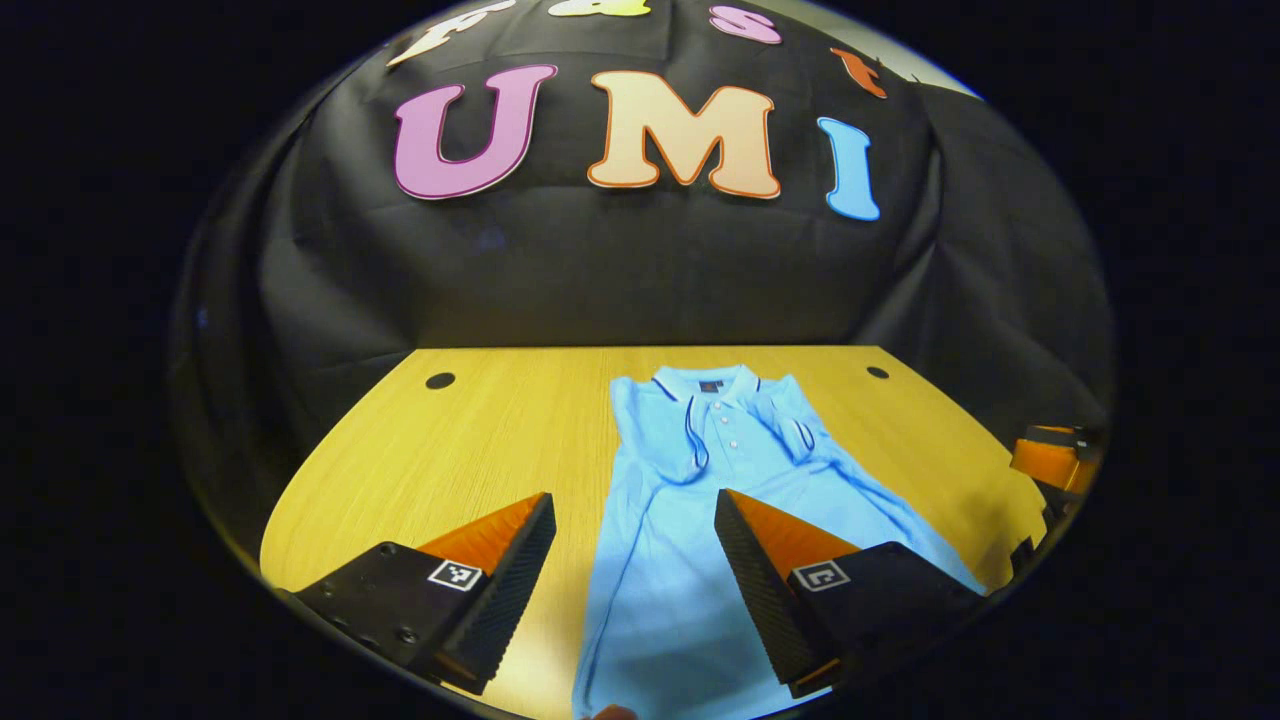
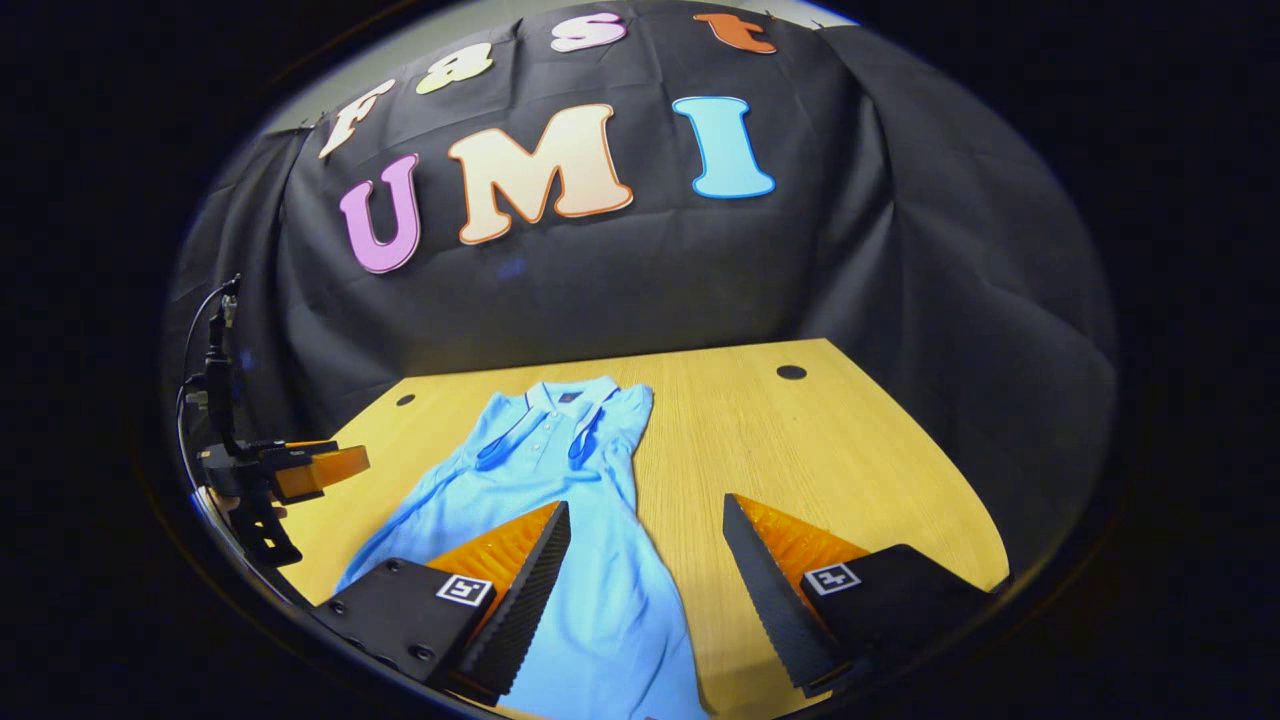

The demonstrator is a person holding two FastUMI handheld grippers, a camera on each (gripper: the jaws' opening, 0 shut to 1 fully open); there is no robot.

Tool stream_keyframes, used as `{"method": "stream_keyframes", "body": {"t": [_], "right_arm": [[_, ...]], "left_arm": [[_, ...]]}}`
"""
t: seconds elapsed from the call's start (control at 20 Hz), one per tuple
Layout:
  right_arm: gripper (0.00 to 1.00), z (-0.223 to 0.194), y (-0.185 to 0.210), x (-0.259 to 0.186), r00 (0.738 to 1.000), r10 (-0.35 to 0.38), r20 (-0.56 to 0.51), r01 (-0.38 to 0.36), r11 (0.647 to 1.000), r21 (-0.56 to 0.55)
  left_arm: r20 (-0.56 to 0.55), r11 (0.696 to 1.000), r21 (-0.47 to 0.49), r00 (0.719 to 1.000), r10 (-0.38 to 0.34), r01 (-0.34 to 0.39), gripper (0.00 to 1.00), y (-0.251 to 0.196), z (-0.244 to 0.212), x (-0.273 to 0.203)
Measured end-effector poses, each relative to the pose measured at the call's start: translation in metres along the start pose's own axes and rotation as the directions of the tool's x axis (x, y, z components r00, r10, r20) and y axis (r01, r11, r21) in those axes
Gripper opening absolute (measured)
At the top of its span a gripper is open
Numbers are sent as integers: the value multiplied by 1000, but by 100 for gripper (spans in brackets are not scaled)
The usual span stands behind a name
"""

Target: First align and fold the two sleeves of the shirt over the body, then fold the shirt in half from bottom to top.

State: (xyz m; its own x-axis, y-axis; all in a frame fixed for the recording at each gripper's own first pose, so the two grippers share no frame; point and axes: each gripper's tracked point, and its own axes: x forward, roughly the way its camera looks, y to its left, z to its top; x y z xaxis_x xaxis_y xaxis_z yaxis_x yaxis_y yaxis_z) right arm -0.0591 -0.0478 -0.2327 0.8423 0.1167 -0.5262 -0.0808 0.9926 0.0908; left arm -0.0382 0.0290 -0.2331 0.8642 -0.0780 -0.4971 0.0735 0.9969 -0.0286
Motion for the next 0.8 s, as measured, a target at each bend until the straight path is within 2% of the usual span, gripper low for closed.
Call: {"method": "stream_keyframes", "body": {"t": [0.3, 0.8], "right_arm": [[97, -55, 0, -28, 998, 6, -69, -8, 999, -40], [97, -147, -25, -42, 977, -66, -202, 42, 992, -118]], "left_arm": [[-97, 999, -27, 995, 38, -41, 96, 12, -68, -44], [-219, 998, -8, 974, 58, -62, 96, 12, -153, -83]]}}
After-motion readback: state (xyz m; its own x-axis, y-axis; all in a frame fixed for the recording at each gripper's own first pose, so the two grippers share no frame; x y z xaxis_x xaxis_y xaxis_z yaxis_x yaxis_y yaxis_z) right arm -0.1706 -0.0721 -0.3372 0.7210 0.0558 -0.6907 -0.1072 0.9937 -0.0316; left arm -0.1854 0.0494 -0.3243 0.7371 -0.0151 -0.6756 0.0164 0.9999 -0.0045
